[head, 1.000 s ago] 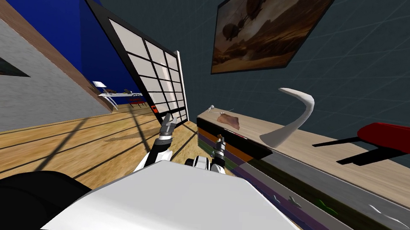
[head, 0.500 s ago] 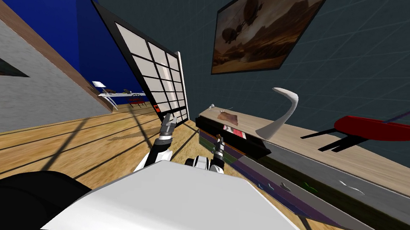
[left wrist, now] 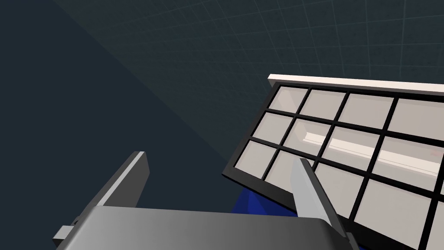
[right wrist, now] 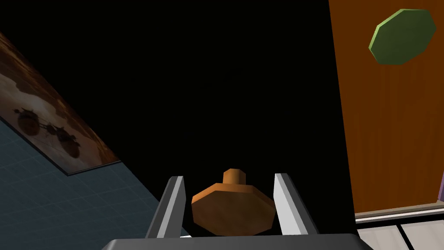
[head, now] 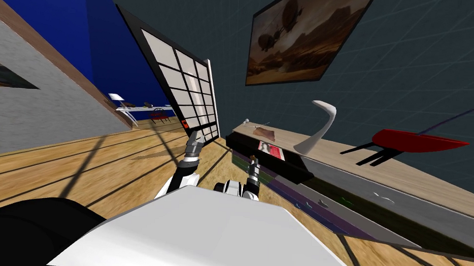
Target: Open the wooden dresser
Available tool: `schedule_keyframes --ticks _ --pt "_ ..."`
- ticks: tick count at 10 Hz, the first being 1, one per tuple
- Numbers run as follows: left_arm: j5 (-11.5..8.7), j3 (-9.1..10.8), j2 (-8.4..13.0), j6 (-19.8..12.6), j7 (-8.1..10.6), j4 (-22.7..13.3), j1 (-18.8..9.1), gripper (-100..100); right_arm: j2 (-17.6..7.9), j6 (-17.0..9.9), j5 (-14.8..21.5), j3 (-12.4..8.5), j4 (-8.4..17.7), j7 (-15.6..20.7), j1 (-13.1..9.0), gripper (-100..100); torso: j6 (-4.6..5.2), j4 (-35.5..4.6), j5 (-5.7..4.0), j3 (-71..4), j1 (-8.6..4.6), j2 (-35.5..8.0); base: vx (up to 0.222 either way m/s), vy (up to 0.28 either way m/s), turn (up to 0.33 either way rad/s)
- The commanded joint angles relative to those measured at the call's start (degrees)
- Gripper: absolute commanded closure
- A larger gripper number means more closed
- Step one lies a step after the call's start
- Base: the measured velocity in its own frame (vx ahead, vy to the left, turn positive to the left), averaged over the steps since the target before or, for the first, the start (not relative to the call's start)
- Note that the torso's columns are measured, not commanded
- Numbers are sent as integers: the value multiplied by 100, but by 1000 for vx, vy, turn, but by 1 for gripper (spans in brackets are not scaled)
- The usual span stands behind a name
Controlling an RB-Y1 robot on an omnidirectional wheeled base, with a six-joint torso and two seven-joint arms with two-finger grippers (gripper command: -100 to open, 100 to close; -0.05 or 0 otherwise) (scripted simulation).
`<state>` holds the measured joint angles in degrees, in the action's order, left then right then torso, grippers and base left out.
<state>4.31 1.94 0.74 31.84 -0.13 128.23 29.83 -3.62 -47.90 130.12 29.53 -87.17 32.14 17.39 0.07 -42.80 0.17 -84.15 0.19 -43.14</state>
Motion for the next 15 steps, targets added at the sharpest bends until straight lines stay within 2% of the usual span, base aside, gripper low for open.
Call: schedule_keyframes --ticks 1,3,4,6,7,9,10,12,13,14,15 --pt "0 0 0 0 0 0 0 0 10 -12 45 8 -23 20 17 100 -6 -2 -4 0 -9 0 -88 33 -2" --pt "0 0 1 0 0 0 1 0 -181 32 210 -260 -258 -362 375 100 15 25 -2 -34 -3 56 -34 94 114" --pt "0 0 0 0 0 0 2 0 -181 32 210 -260 -258 -400 402 100 22 25 7 -33 16 56 2 115 20" --pt "0 0 0 0 0 0 2 0 -378 60 386 -520 -504 -766 786 100 1 18 -1 -23 -10 45 -19 121 86" --pt "0 0 0 0 0 0 1 0 -378 60 386 -520 -504 -827 786 100 -4 23 -3 -20 -3 43 -36 96 21" --pt "0 0 0 0 0 0 2 0 -576 89 561 -780 -750 -1196 1170 100 2 24 -4 -28 -19 53 -33 104 97" --pt "0 0 0 0 0 0 2 0 -576 89 561 -780 -750 -1254 1170 100 2 29 -4 -29 -9 57 -21 92 21" --pt "0 0 0 0 0 0 2 0 -773 118 736 -1040 -996 -1620 1548 100 -1 25 0 -33 -9 59 -18 114 95" --pt "0 0 0 0 0 0 2 0 -773 118 736 -1040 -996 -1680 1553 100 5 23 7 -30 0 52 -12 97 13" --pt "0 1 0 0 0 0 3 0 -872 132 824 -1169 -1120 -1894 1745 100 -5 15 9 -30 -1 51 -19 90 88" --pt "0 1 0 0 0 0 2 0 -756 451 700 -1192 -1285 -1617 1720 -100 -3 15 11 -27 3 43 -29 43 15"
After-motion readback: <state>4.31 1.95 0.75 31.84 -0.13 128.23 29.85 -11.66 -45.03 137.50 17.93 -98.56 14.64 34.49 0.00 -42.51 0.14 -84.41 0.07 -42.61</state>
